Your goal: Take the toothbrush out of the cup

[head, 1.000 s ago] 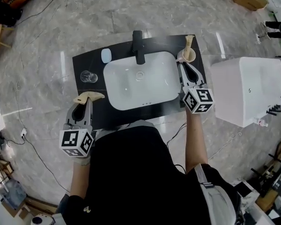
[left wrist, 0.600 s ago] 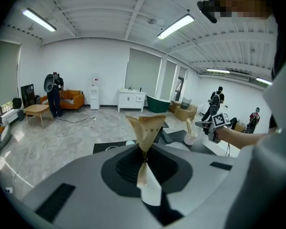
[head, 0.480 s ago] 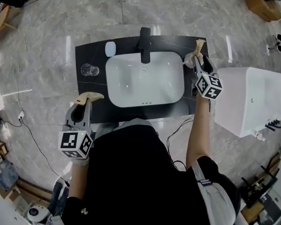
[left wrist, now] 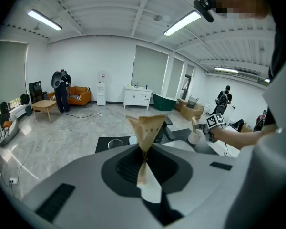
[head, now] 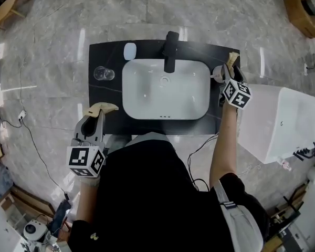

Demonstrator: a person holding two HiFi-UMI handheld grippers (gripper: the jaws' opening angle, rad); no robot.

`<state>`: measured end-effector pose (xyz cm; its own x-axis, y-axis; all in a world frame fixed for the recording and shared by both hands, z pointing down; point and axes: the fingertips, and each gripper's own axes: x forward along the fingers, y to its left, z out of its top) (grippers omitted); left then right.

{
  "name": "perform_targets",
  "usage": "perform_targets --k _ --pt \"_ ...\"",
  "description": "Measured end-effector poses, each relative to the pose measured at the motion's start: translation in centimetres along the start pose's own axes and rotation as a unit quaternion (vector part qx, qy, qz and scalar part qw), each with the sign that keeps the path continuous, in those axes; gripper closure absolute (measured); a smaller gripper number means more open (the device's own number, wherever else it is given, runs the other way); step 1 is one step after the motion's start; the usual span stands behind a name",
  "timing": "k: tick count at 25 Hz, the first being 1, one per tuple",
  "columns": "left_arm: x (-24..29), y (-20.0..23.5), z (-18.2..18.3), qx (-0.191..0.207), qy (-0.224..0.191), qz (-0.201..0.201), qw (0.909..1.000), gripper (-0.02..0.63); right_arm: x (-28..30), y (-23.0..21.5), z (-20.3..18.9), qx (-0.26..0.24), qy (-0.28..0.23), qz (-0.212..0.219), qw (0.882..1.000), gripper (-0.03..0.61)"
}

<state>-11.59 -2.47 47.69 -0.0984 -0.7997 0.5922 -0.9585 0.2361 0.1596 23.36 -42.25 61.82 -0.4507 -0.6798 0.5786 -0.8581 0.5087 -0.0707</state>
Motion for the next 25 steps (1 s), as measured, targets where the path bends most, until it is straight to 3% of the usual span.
perform_targets --k 7,15,25 --pt "0.0 0.3 -0.6 -0.010 0.003 0.008 0.9999 0.571 1.2 -0.7 -0.8 -0.005 0.025 -0.013 1.000 0.396" --pt "0.0 0.1 -1.1 -0.011 0.009 0.004 0.9999 0.571 1.4 -1.1 -1.0 -0.012 0.030 -0.035 0.999 0.525" --pt "-1.1 1.3 -1.9 -0.025 -0.005 -0.005 0.9997 0.571 -1.3 0.1 1.4 -0.042 0.000 -0.048 0.998 0.534"
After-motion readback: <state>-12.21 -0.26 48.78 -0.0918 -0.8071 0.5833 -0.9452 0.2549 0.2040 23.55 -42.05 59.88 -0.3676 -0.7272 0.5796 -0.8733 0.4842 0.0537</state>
